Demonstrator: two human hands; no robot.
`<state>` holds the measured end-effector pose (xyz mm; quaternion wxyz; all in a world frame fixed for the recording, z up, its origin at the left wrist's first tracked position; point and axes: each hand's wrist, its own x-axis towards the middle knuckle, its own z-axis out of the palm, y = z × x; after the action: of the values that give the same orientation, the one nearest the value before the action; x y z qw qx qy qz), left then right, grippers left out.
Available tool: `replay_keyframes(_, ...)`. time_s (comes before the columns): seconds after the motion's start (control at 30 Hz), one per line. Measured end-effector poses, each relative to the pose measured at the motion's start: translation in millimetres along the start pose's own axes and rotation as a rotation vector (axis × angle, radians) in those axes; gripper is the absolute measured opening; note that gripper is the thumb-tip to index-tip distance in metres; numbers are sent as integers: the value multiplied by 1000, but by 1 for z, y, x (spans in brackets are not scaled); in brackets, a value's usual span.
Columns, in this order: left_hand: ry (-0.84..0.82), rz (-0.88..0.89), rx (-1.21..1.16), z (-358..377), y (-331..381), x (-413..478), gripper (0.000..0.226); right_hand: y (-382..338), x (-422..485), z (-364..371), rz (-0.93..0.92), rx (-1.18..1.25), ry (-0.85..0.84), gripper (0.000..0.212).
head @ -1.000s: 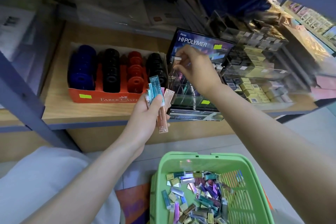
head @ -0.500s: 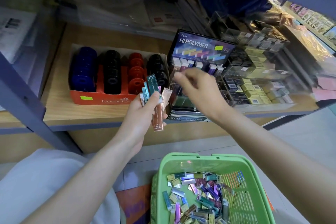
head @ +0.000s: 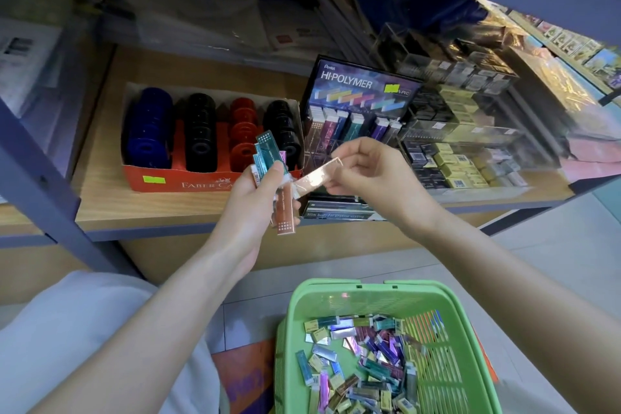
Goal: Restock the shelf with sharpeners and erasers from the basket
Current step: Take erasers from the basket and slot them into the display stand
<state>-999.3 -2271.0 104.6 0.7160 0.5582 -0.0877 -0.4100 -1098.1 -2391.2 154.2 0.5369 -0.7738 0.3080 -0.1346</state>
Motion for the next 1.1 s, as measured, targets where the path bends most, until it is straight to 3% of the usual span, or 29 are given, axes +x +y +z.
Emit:
replay_keyframes(0.13,11,51,46,0,-2,2,18,7,-9,1,-195,-584,-62,15)
replay_keyframes(0.23,-21,70,42,1,-1,1,13,5,-11,3,-301,-798,-95,6)
replay_keyframes(0.37,-17,59,28,0,0,-1,14,1,-5,-2,-294,-790,-89,6)
replay_keyframes(0.53,0,57,23,-2,2,2,17,-8,17,-12,-265,-557,173,15)
replay_keyframes(0.63,-3,48,27,-3,2,2,19,-8,39,-9,-285,-385,212,29)
replay_keyframes(0.83,2,37,64,-7,3,3,12,6,74,0,-331,-614,185,15)
replay_keyframes(1.1,-32,41,78,-9,3,4,10,-1,77,-14,-446,-777,159,14)
